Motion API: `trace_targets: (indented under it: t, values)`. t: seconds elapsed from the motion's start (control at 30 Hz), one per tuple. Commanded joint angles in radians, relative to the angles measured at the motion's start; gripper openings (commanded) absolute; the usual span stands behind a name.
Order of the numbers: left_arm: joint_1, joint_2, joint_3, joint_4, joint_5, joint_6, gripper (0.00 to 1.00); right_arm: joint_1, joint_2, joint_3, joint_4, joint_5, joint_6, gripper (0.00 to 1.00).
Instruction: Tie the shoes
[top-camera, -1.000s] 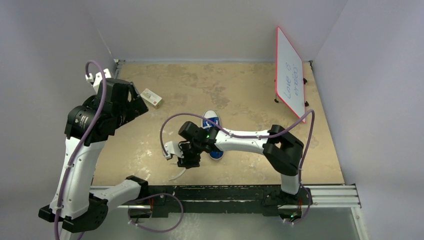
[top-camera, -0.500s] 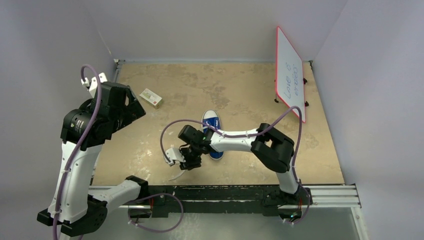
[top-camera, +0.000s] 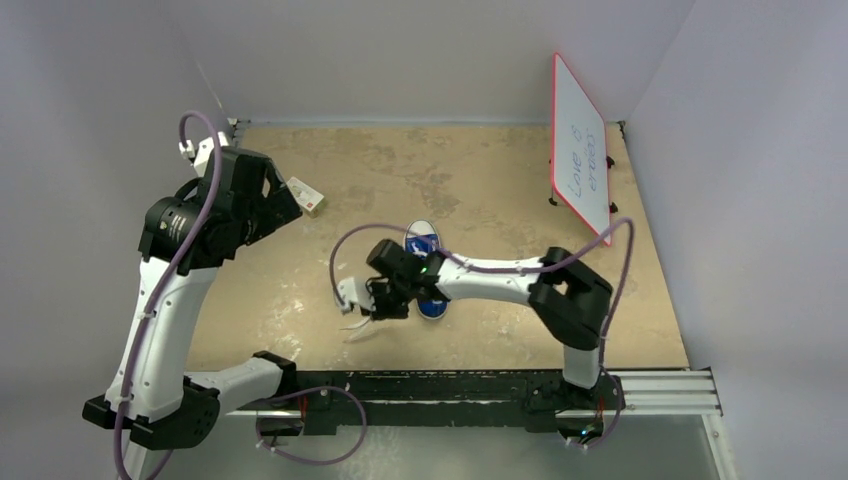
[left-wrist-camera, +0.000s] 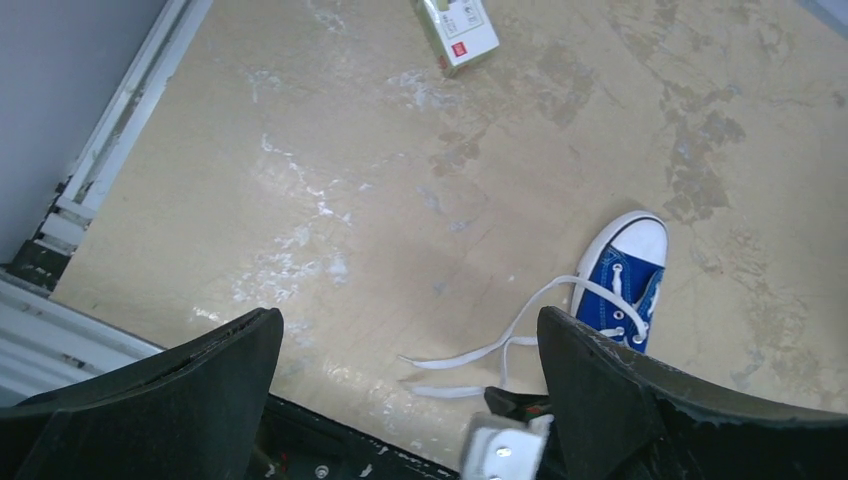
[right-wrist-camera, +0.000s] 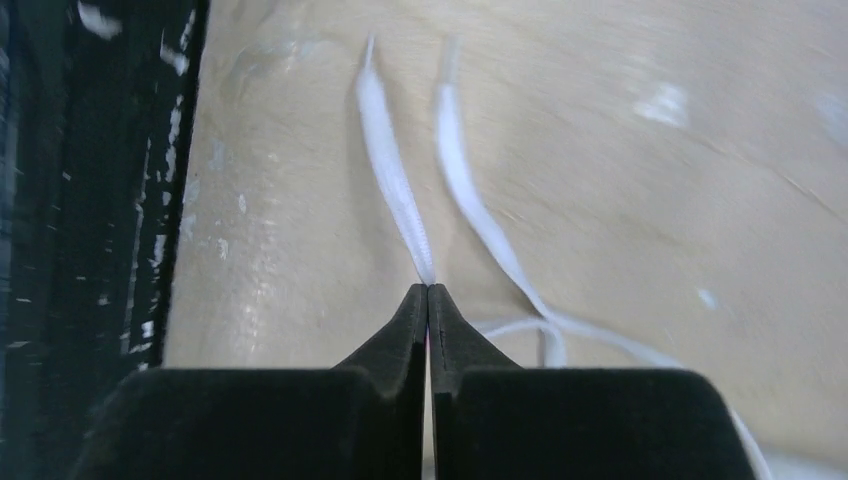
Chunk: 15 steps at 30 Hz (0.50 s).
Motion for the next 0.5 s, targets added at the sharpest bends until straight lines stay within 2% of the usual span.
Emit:
trace_targets:
  t: [0.0, 0.13, 0.17, 0.23, 0.3, 0.4, 0.43, 0.47]
  values:
    - [-0.002, 0.013, 0.035, 0.137, 0.061, 0.036, 0.99, -0.129, -0.268, -0.017, 0.081, 0.047, 0.390, 0.00]
    - [-0.002, 0.030, -0.037, 0.262, 0.199, 0.060, 0.99, -0.146, -0.484, -0.131, 0.222, 0.152, 0.568, 0.00]
    - [-0.002, 0.044, -0.055, 0.287, 0.240, 0.062, 0.99, -0.147, -0.527, -0.144, 0.224, 0.217, 0.613, 0.00]
    - [-0.002, 0.069, -0.100, 0.336, 0.316, 0.063, 0.99, -0.158, -0.588, -0.150, 0.218, 0.450, 0.780, 0.00]
    - [-0.002, 0.083, -0.160, 0.376, 0.340, 0.060, 0.99, -0.202, -0.616, -0.148, 0.176, 0.547, 0.908, 0.00]
    - [-0.002, 0.108, -0.270, 0.429, 0.380, 0.047, 0.99, -0.284, -0.609, -0.162, 0.175, 0.495, 0.987, 0.00]
    - [-0.002, 0.133, -0.299, 0.425, 0.389, 0.042, 0.93, -0.317, -0.598, -0.156, 0.172, 0.465, 1.005, 0.00]
    - [-0.002, 0.154, -0.341, 0.430, 0.418, 0.040, 0.83, -0.346, -0.586, -0.146, 0.169, 0.410, 1.021, 0.00]
